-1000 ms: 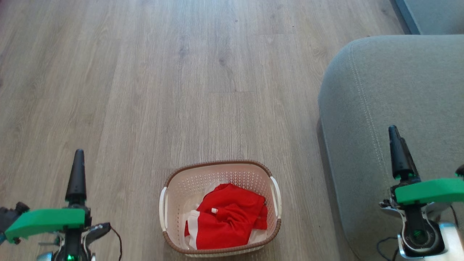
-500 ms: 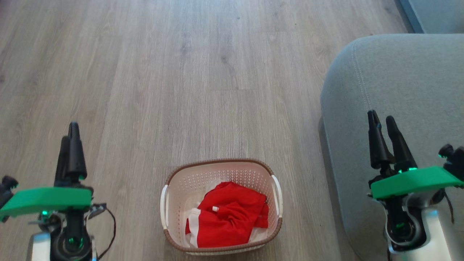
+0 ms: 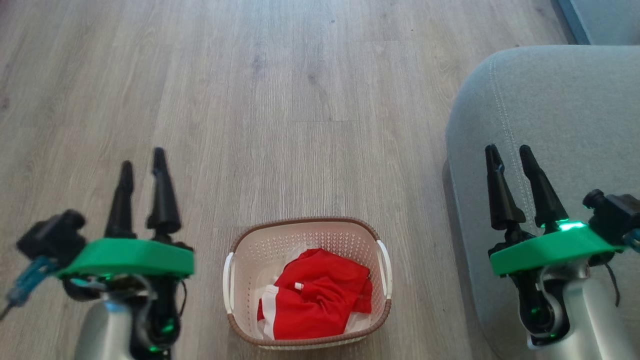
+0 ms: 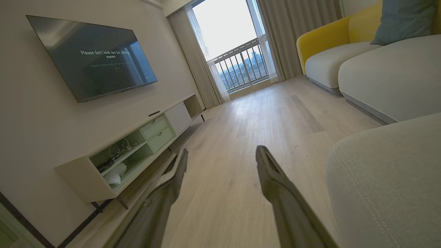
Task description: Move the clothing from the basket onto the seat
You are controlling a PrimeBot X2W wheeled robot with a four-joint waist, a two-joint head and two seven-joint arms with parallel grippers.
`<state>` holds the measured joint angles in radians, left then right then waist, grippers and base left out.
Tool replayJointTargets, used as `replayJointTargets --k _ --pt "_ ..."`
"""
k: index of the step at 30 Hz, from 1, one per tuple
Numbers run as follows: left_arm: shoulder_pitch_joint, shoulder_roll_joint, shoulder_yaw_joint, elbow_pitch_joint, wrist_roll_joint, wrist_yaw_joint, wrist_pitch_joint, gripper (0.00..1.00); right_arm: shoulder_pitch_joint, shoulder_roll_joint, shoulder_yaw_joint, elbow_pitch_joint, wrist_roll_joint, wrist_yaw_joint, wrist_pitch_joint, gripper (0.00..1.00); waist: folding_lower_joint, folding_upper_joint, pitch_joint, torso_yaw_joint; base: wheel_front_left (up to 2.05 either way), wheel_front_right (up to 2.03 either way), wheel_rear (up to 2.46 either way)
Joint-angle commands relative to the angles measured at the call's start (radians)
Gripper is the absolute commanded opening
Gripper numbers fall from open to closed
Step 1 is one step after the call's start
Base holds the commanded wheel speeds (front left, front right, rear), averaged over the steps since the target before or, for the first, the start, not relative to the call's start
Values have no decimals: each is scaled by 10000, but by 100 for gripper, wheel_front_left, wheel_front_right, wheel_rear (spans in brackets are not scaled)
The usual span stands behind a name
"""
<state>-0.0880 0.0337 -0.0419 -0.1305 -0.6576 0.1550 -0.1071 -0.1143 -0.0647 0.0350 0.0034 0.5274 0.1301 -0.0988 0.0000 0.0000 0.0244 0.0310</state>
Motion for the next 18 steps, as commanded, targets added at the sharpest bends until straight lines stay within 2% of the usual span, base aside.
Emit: replayJointTargets --k 1,7,10,18 --pt "-567 145 -129 -487 557 174 -128 100 -557 -112 197 -352 -339 5 -199 100 0 0 -10 10 0 0 0" --pt "-449 489 -1151 -87 1383 695 -303 100 -415 -68 434 384 -504 5 -376 100 0 0 -76 8 0 0 0" --pt "-410 453 -1423 15 1435 922 -391 100 -445 -72 523 565 -724 5 -465 100 0 0 -77 5 0 0 0" --pt "-297 456 -1773 393 2330 925 -595 100 -435 -46 748 1596 -1060 5 -670 100 0 0 -107 -43 0 0 0"
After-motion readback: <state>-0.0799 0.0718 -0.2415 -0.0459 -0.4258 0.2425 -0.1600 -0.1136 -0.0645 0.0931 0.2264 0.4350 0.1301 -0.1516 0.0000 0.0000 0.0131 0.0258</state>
